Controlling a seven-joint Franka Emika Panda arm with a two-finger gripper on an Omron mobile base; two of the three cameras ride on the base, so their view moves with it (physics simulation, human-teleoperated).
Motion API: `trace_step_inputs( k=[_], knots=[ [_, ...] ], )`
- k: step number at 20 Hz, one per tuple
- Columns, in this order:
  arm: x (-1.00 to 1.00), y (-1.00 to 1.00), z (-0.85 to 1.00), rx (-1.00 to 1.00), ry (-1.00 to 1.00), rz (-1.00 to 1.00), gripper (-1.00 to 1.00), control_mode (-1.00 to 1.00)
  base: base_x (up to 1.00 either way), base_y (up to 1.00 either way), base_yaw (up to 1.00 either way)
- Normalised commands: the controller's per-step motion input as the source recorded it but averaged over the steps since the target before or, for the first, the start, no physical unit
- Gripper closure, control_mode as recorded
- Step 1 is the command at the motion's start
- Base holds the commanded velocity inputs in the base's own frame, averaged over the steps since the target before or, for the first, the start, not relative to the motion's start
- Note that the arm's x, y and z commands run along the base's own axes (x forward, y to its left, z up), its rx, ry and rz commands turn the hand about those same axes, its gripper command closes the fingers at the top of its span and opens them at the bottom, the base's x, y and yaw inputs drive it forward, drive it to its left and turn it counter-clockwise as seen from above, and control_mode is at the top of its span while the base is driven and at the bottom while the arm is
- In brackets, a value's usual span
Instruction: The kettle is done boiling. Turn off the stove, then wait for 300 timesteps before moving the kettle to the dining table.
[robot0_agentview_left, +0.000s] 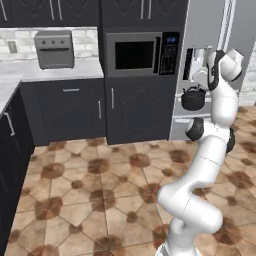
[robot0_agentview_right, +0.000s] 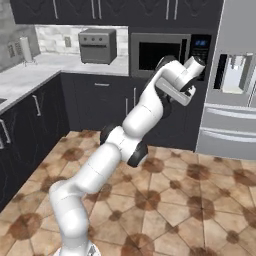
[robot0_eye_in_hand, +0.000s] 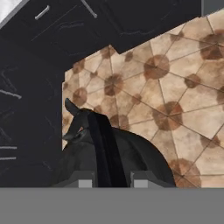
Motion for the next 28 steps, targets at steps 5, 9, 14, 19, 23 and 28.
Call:
trace_step_inputs(
  k=[5, 9, 14, 19, 23, 28],
  knots=[
    [0.00, 0.00, 0.00, 0.00, 0.00, 0.00, 1.00, 1.00, 0.41, -0.44, -0.25],
    [0.00, 0.00, 0.00, 0.00, 0.00, 0.00, 1.00, 1.00, 0.37, -0.48, -0.25],
    [0.00, 0.00, 0.00, 0.00, 0.00, 0.00, 1.00, 1.00, 0.34, -0.50, -0.26],
    [0.00, 0.00, 0.00, 0.00, 0.00, 0.00, 1.00, 1.00, 0.32, -0.49, -0.27],
    [0.00, 0.00, 0.00, 0.00, 0.00, 0.00, 1.00, 1.00, 0.33, -0.49, -0.27],
    [0.00, 0.00, 0.00, 0.00, 0.00, 0.00, 1.00, 1.00, 0.33, -0.48, -0.28]
  ],
)
